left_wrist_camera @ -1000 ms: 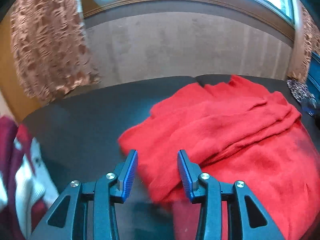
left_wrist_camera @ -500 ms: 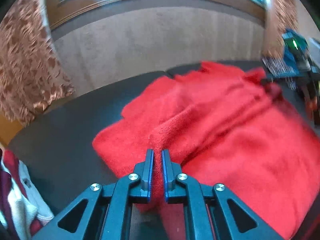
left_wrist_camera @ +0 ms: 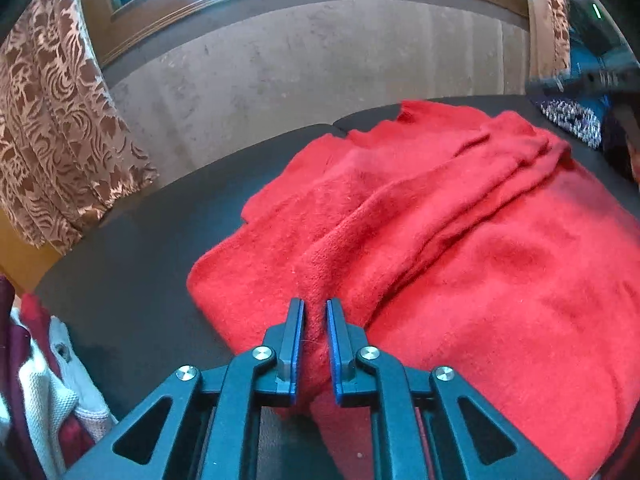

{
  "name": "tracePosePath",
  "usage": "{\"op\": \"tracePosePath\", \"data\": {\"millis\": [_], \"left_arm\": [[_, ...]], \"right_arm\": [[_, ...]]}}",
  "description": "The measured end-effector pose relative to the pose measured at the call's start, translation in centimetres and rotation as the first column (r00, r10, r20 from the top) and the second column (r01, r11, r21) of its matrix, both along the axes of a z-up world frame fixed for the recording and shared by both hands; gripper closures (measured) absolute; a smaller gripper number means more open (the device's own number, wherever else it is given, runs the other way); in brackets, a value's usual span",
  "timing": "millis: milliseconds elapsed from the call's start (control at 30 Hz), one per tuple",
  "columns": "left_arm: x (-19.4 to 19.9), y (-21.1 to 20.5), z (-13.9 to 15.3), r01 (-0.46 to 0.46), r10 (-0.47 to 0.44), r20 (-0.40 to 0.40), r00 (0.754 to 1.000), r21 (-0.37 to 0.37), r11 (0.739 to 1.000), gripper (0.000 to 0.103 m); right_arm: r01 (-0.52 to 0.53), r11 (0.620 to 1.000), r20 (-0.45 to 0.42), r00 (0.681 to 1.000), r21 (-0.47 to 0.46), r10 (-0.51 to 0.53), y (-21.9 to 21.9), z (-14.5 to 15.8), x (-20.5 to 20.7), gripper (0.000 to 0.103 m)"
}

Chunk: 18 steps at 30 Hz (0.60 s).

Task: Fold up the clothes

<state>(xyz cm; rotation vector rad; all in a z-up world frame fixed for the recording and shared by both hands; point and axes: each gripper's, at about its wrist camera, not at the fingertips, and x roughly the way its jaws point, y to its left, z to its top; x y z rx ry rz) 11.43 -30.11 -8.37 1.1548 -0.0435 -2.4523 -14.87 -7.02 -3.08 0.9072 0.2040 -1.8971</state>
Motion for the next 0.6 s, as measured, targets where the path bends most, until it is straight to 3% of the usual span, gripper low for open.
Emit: {"op": "tracePosePath", "data": {"millis": [100,300,367,467,600], "left_arm": [[0.5,-0.3,-0.3,-0.012,0.013,-0.009,1.0,0.018,1.0,0.093],[1.2,-1.1,0.2,-0.013,0.017,-0.042,0.999,0.091,0.996,0.093],[2.3,-2.0,1.1,-0.026,0.044,-0.102,0.994,0.173,0.985,0.093],[3.4,-3.9,3.2,-0.057,0.117,-0.203,0.972,0.281,0.958,0.092],[1.2,-5.6,5.9,-0.025,0.121,-0.28,0.952,0.325,0.945,0.089]], "right_arm": [[-0.129,0.991,-0.008,0.991,0.043,0.13,-5.1,-1.0,3.0,0.044],[-0.277,0.946,0.051,0.961,0.171,0.272,-13.0,-5.4,5.9,0.045],[-0.295,0.936,0.073,0.956,0.192,0.286,-13.4,-6.2,6.4,0.044],[-0.341,0.917,0.034,0.939,0.205,0.342,-12.0,-6.5,8.2,0.044],[-0.376,0.908,-0.007,0.923,0.185,0.384,-9.8,-6.9,9.7,0.038]]}}
